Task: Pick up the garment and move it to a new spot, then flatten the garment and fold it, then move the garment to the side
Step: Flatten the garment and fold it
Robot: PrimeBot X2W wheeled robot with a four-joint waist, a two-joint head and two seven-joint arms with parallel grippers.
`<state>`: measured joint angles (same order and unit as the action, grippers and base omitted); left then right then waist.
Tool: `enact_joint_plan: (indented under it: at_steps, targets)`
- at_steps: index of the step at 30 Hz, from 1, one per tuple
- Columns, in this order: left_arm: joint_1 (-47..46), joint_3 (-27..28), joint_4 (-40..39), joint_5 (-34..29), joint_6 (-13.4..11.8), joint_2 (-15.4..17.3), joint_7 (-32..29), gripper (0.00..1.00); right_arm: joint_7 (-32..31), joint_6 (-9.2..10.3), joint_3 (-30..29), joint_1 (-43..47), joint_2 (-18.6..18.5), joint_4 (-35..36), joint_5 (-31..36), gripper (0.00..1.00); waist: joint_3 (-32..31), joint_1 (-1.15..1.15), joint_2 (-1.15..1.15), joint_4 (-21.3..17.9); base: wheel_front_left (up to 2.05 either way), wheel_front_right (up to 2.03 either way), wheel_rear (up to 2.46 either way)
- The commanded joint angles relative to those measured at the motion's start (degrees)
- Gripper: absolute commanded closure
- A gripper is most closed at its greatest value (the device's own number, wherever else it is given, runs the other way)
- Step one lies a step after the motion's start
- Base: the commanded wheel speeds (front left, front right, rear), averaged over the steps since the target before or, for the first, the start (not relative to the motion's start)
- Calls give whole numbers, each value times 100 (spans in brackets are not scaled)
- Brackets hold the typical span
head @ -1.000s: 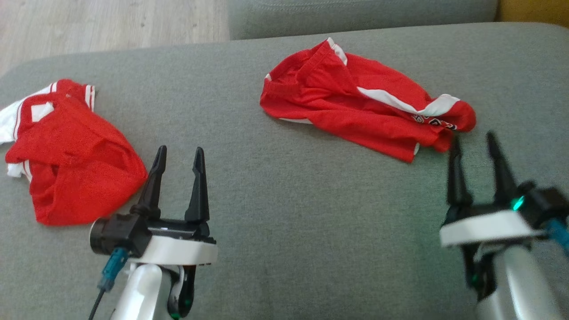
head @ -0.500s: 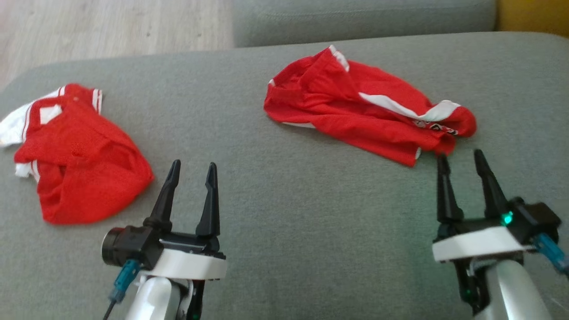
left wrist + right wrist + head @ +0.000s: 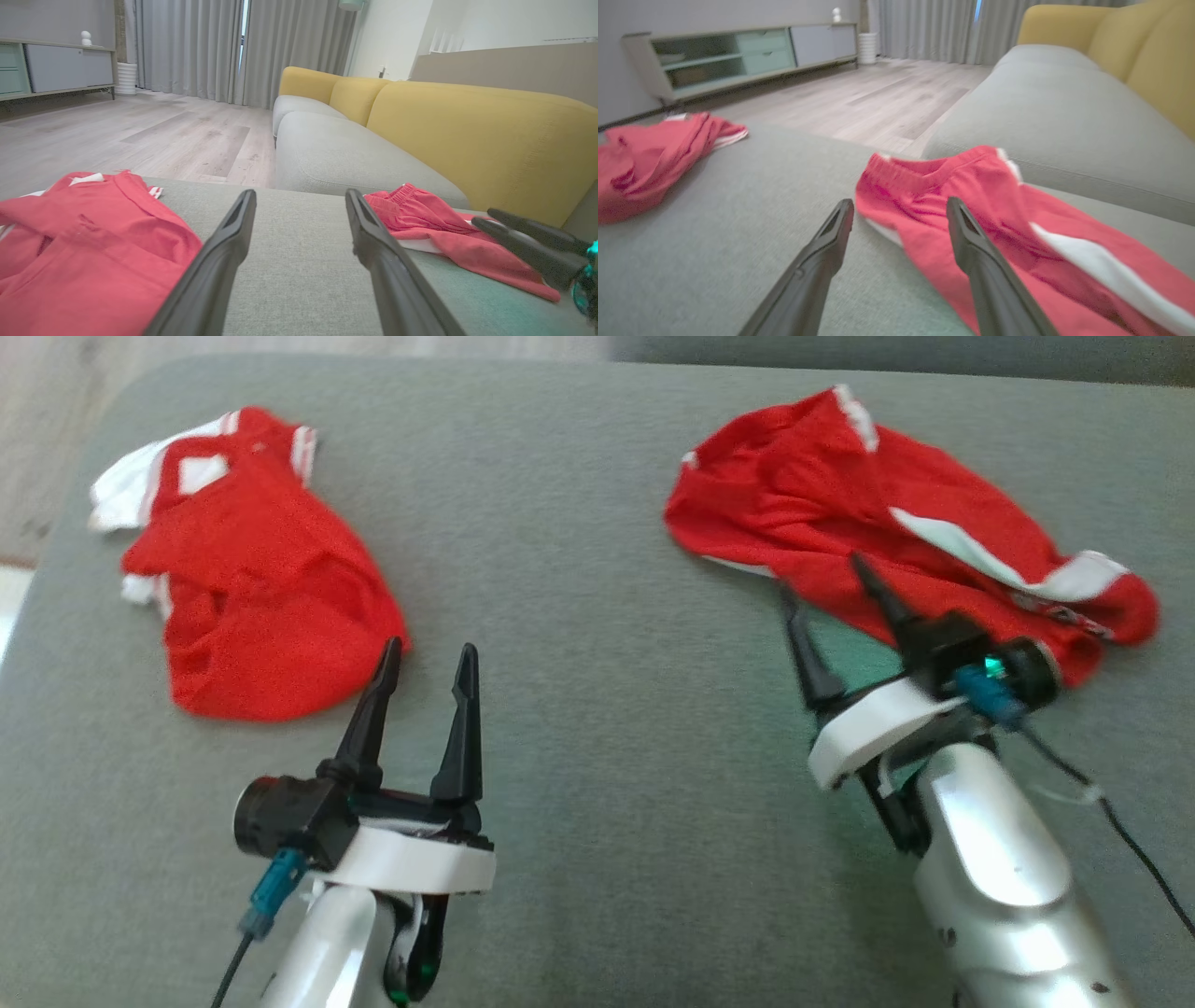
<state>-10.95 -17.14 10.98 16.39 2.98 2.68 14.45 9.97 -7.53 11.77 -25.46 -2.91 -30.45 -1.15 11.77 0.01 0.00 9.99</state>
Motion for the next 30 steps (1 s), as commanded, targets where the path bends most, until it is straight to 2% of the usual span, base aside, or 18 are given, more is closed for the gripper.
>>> enact_joint_plan:
  at_steps: [1, 5, 15, 20, 21, 22, 23, 26, 30]
  targets:
    - [-233, 112, -157, 69, -34, 20, 55, 0, -20, 4, 254, -234, -59, -142, 239, 0, 106, -1, 0, 225, 0, 0, 0]
    - [-230, 108, -151, 85, -50, 20, 55, 0, -24, 4, 130, -437, -90, -631, 684, 0, 134, -1, 0, 319, 0, 0, 0]
    - [-275, 106, -191, 93, -58, 20, 55, 0, -220, 4, -868, -1037, -13, -1599, 2251, 0, 362, -1, 0, 403, 0, 0, 0]
    - [-368, 84, -189, 106, -45, 20, 55, 0, -192, 4, -1123, -1217, 0, -1932, 2478, 0, 473, -1, 0, 419, 0, 0, 0]
    - [-381, 79, -182, 105, -43, 20, 55, 0, -182, 4, -1121, -1250, 0, -2001, 2468, 15, 483, -1, 0, 414, 0, 0, 0]
    - [-394, 76, -173, 104, -42, 20, 55, 0, -159, 4, -1117, -1279, 1, -2059, 2449, 87, 488, -1, 0, 405, 0, 0, 0]
    - [-405, 76, -165, 103, -43, 20, 55, 0, -103, 4, -1105, -1299, 1, -2110, 2413, 100, 487, -1, 0, 394, 0, 0, 0]
    - [-419, 97, -138, 88, -44, 20, 55, 0, 107, 4, -929, -1329, 1, -2273, 2148, 100, 436, -1, 0, 327, 0, 0, 0]
    - [-381, 160, -91, 48, -25, 20, 55, 0, 337, 4, -418, -1269, 2, -2366, 1629, 100, 274, -1, 0, 183, 0, 0, 0]
